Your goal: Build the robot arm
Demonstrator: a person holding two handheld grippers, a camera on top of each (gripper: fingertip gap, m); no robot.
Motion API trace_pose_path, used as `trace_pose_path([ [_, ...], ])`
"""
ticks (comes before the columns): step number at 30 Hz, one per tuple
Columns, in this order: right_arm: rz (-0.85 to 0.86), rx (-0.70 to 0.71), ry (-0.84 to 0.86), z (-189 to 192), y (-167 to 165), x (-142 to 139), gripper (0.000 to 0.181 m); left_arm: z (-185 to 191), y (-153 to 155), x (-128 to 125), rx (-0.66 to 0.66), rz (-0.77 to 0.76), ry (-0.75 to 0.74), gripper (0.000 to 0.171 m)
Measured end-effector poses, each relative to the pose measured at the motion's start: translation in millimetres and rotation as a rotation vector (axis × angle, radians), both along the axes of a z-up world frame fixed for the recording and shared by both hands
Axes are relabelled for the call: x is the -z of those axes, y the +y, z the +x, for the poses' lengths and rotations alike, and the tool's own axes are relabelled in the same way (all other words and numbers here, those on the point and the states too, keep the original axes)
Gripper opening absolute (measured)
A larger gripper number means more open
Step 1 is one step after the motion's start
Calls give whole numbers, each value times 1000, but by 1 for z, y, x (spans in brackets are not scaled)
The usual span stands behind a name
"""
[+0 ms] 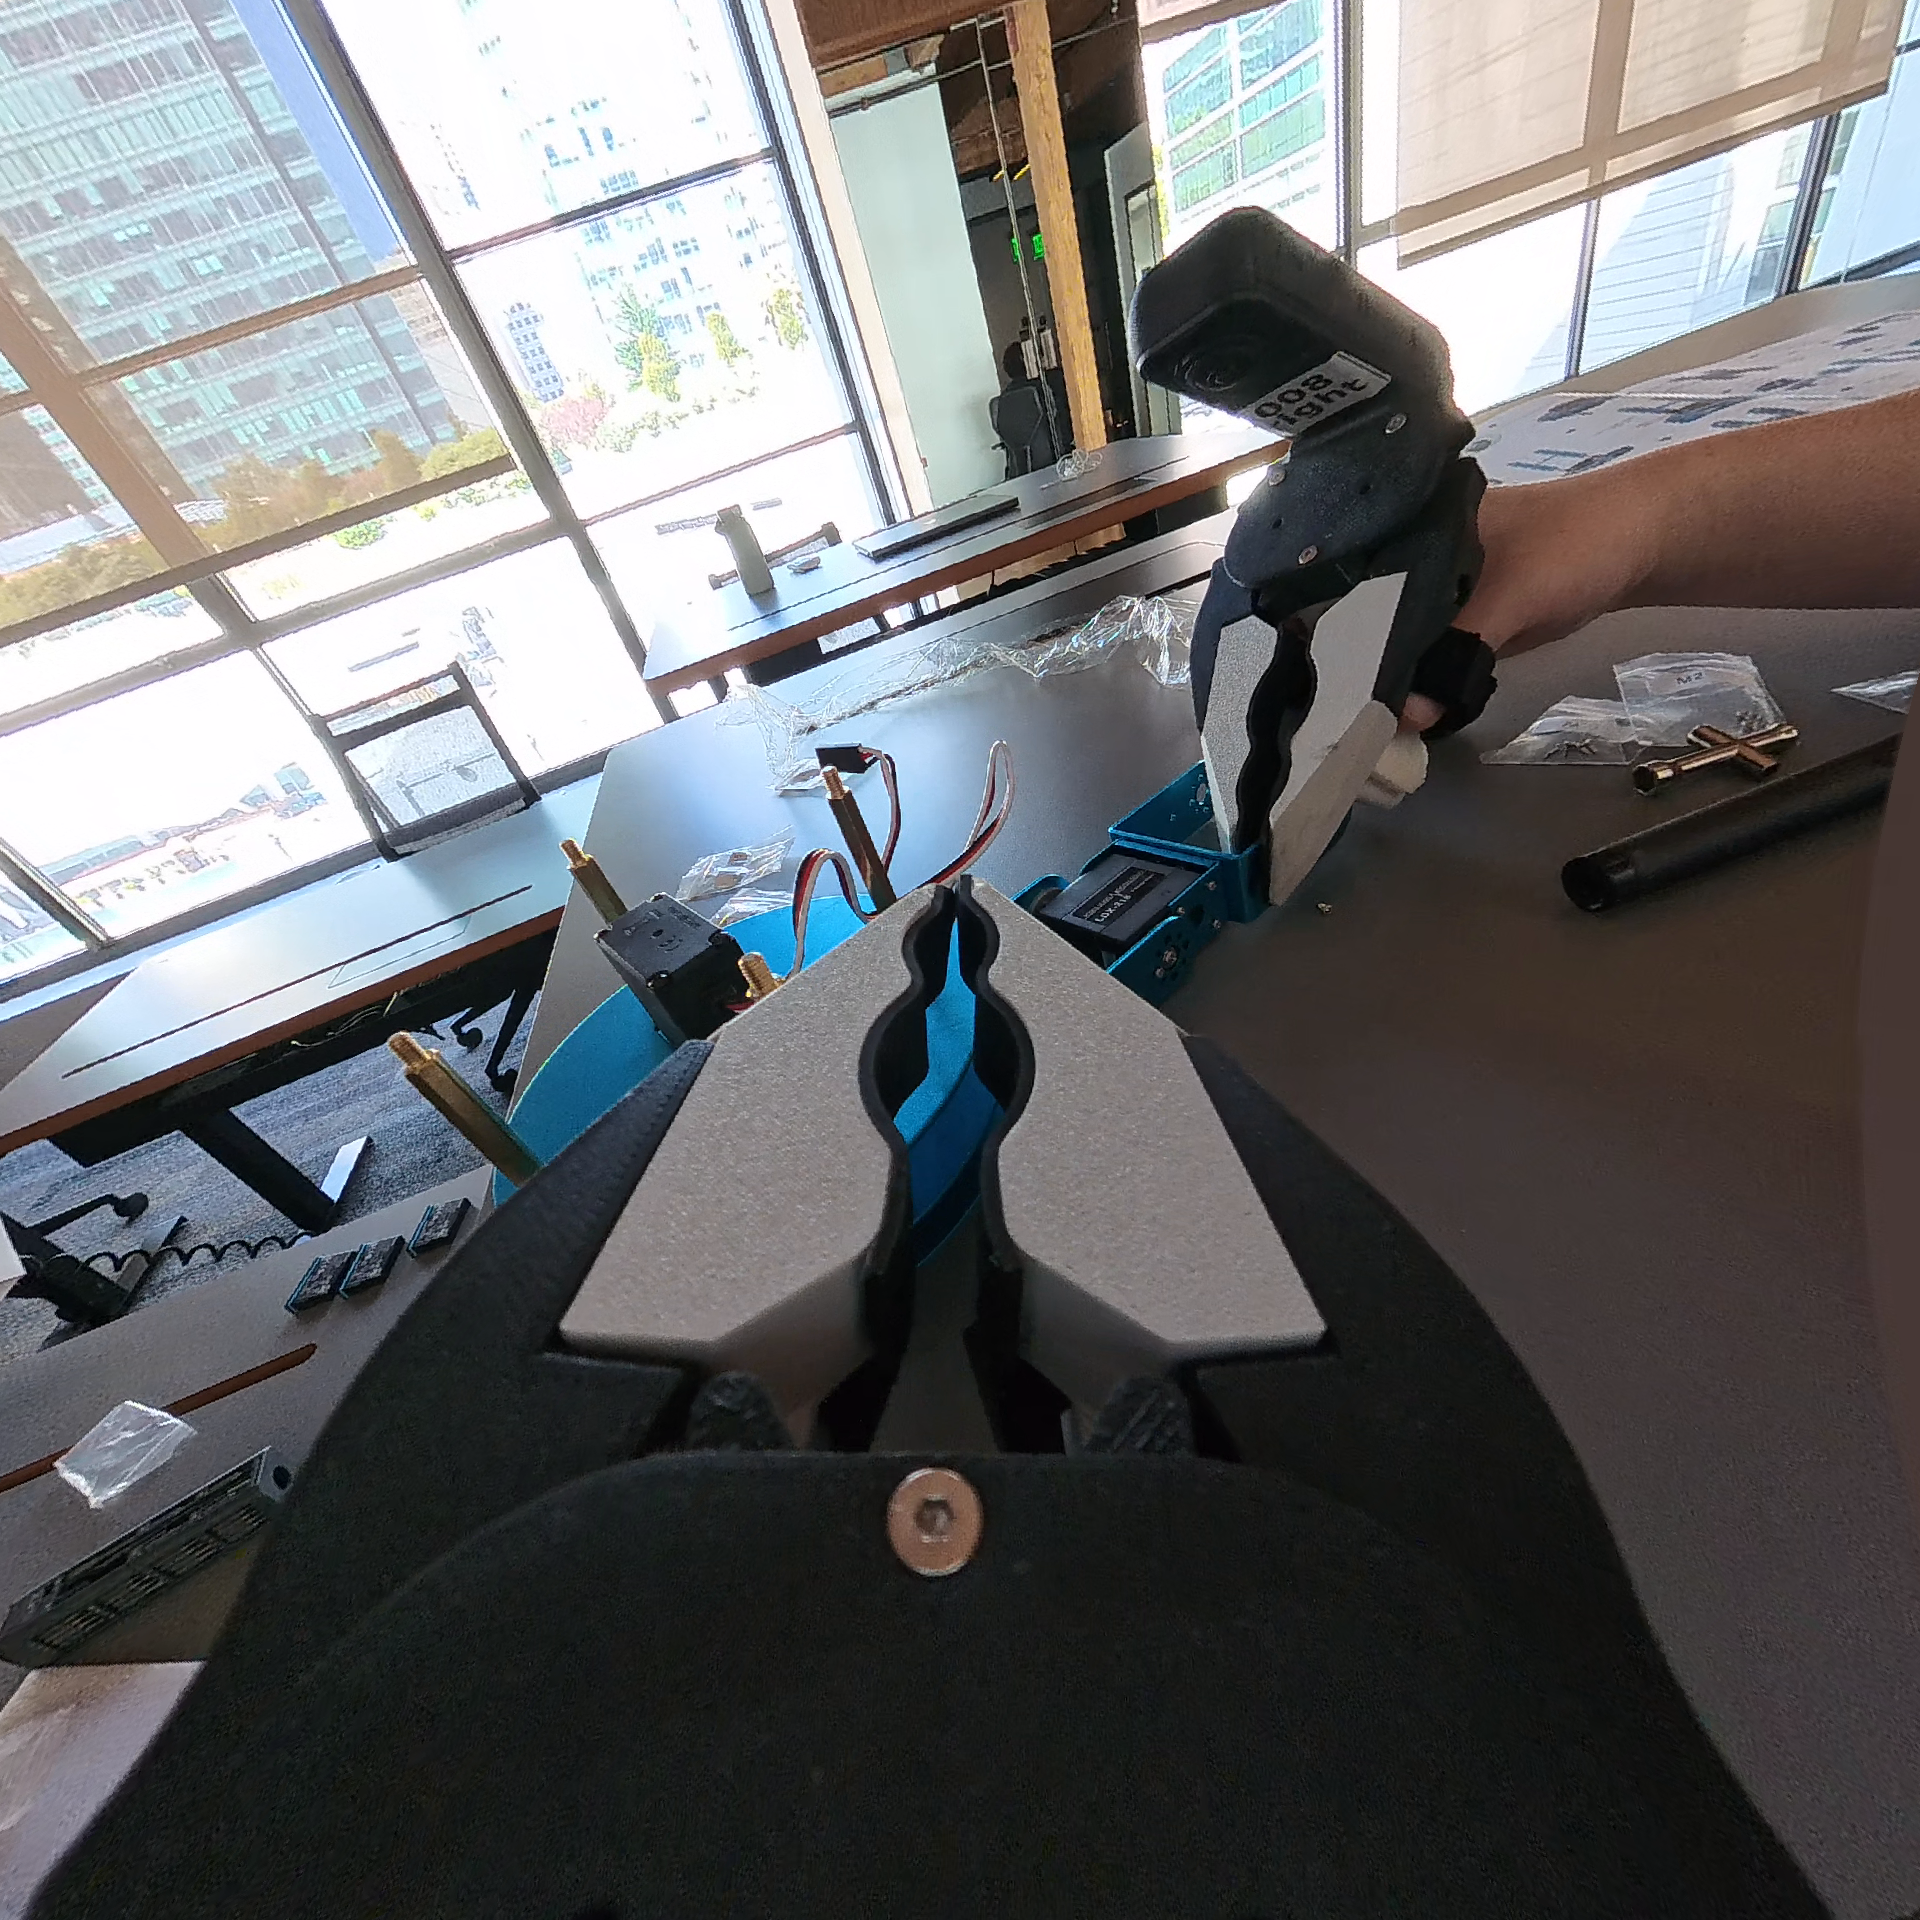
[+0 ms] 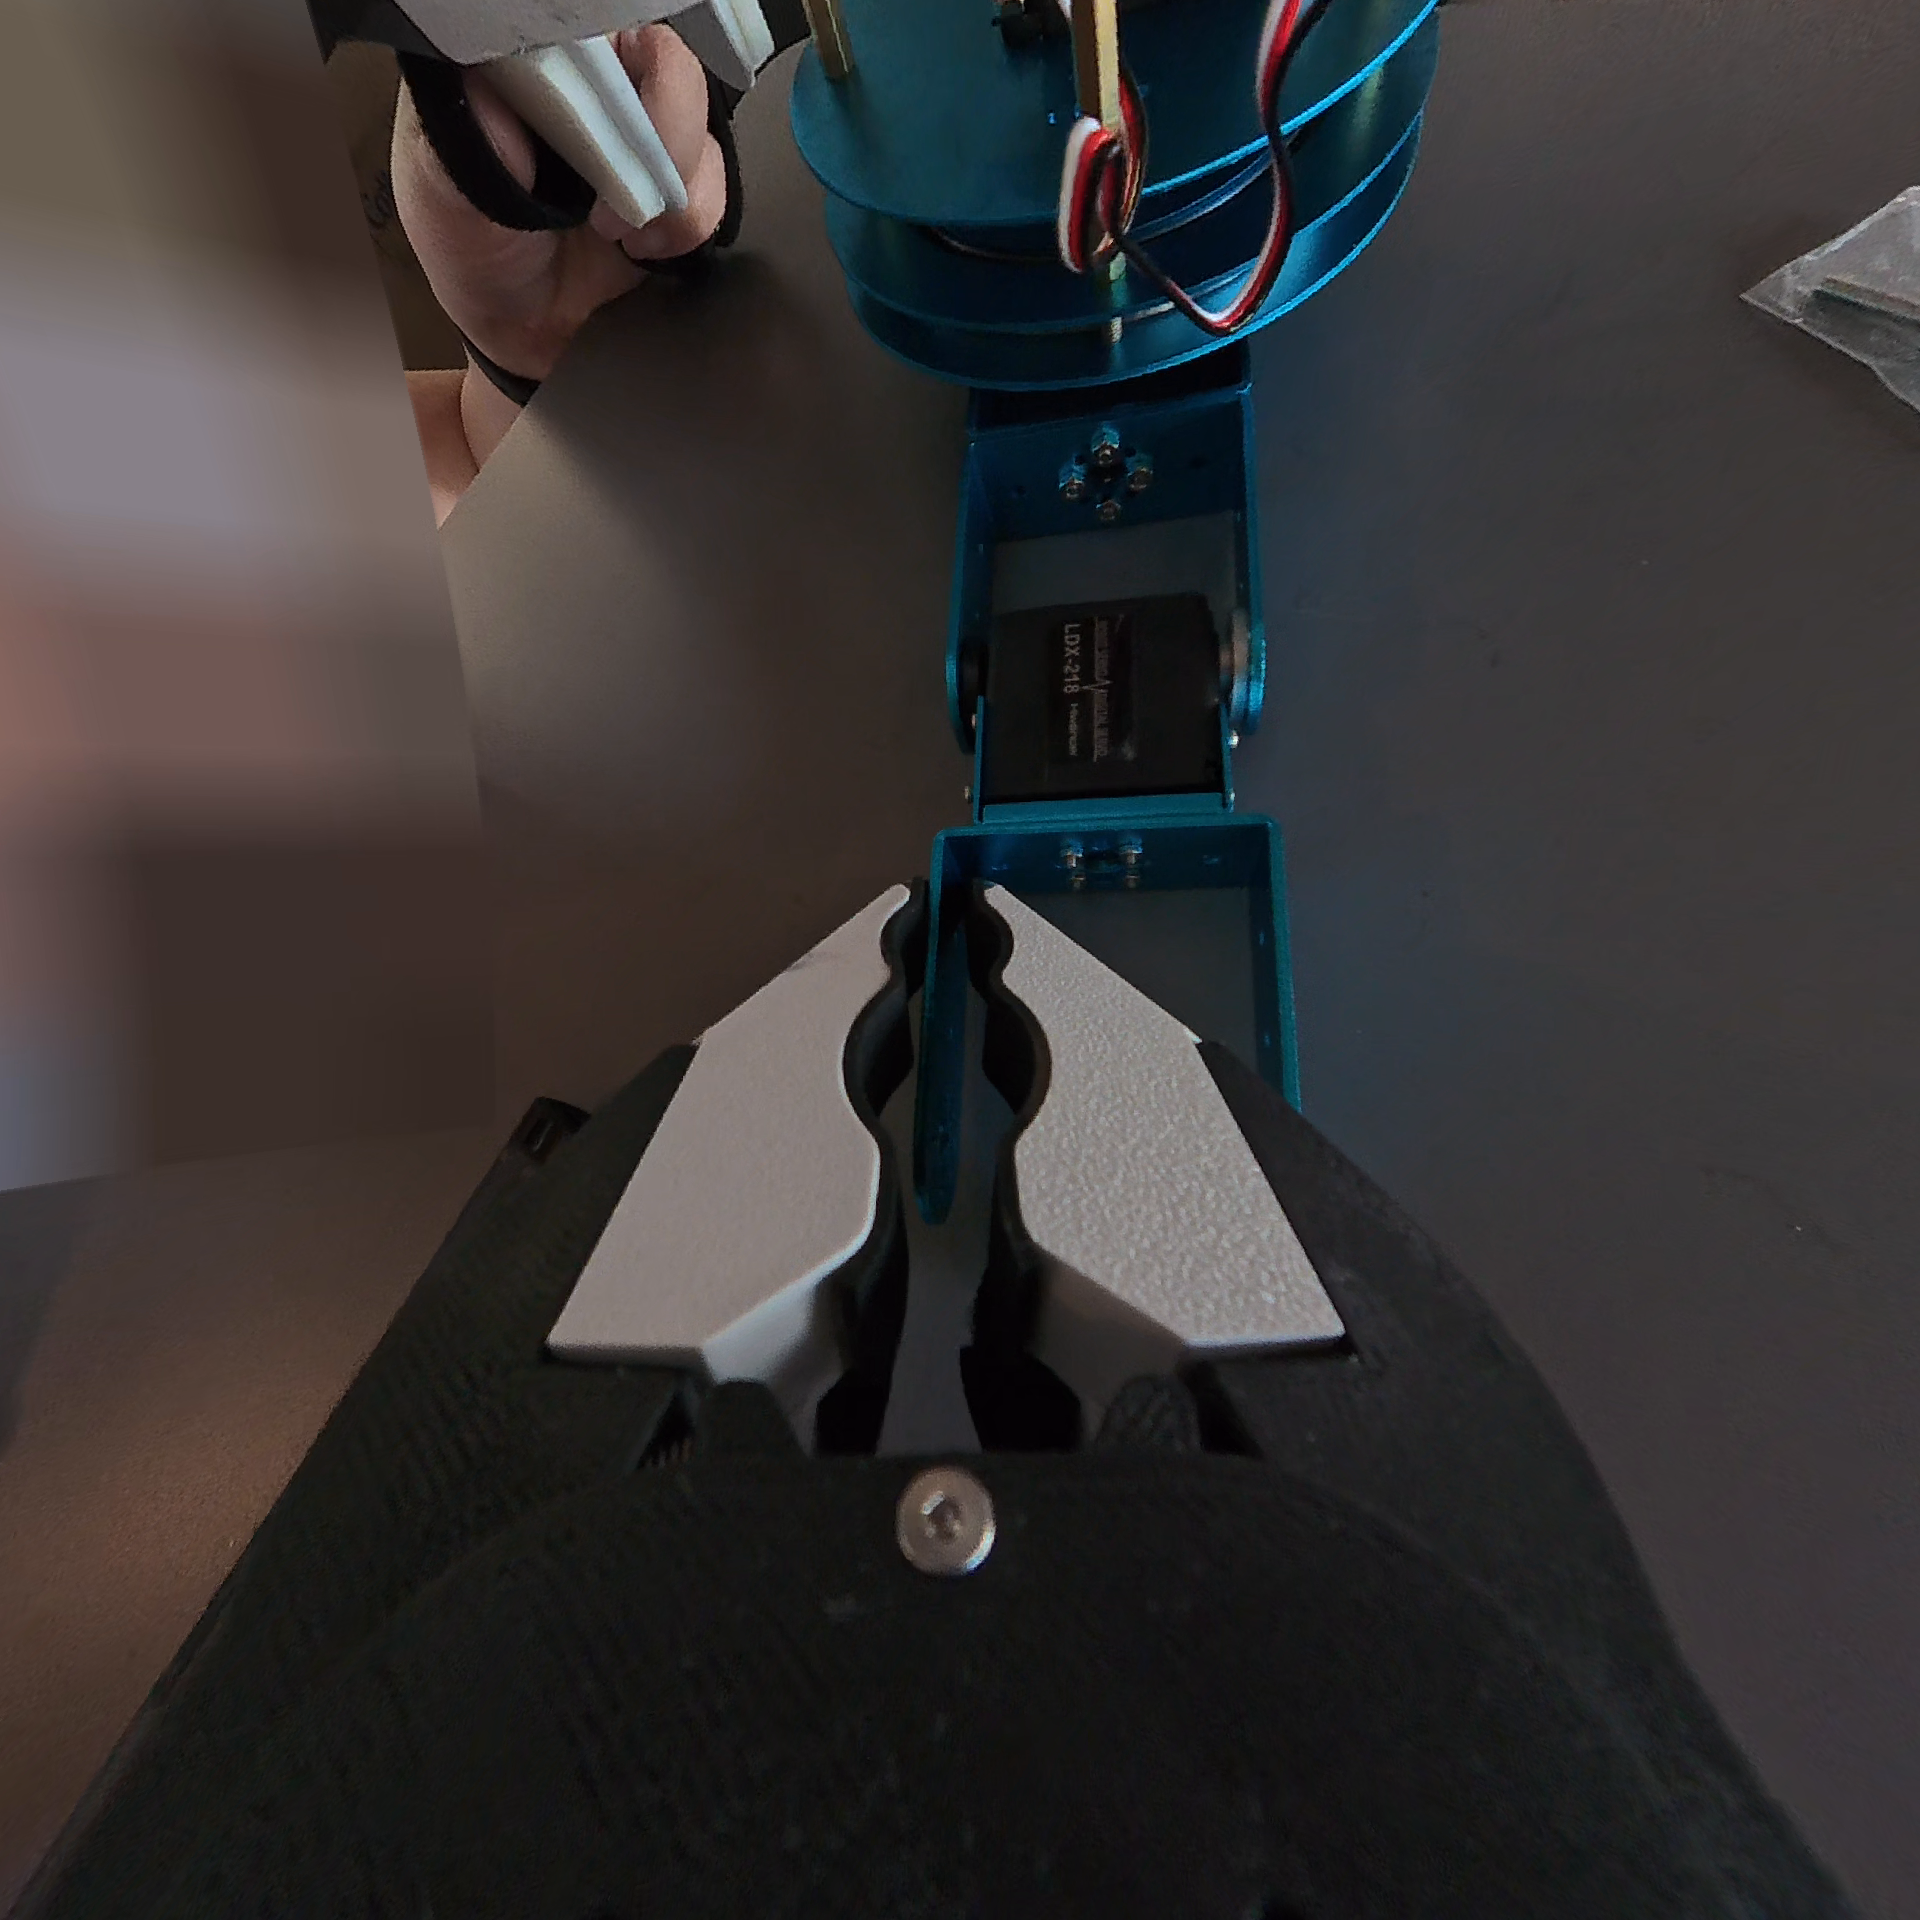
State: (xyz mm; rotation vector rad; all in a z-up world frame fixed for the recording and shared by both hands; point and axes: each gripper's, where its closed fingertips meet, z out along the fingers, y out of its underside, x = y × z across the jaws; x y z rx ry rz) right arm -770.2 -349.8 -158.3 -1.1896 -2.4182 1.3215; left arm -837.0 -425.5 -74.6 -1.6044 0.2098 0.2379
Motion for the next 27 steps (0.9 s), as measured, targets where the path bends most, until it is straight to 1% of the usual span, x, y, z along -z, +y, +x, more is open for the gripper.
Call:
trace_pose_path([
  [12,4,-21,3,1,-2,1,9,0,0,0,-4,0,2,0],
  [20,33,-37,21,2,-1,1,18,0,0,0,-9,5,5,0],
  [24,65,-28,51,3,4,-4,21,-1,-1,-1,-12,11,3,0],
  [26,89,-20,72,4,9,-10,26,-1,-1,-1,-13,13,3,0],
  [27,105,-17,94,5,12,-15,26,-1,-1,-1,-13,15,2,0],
])
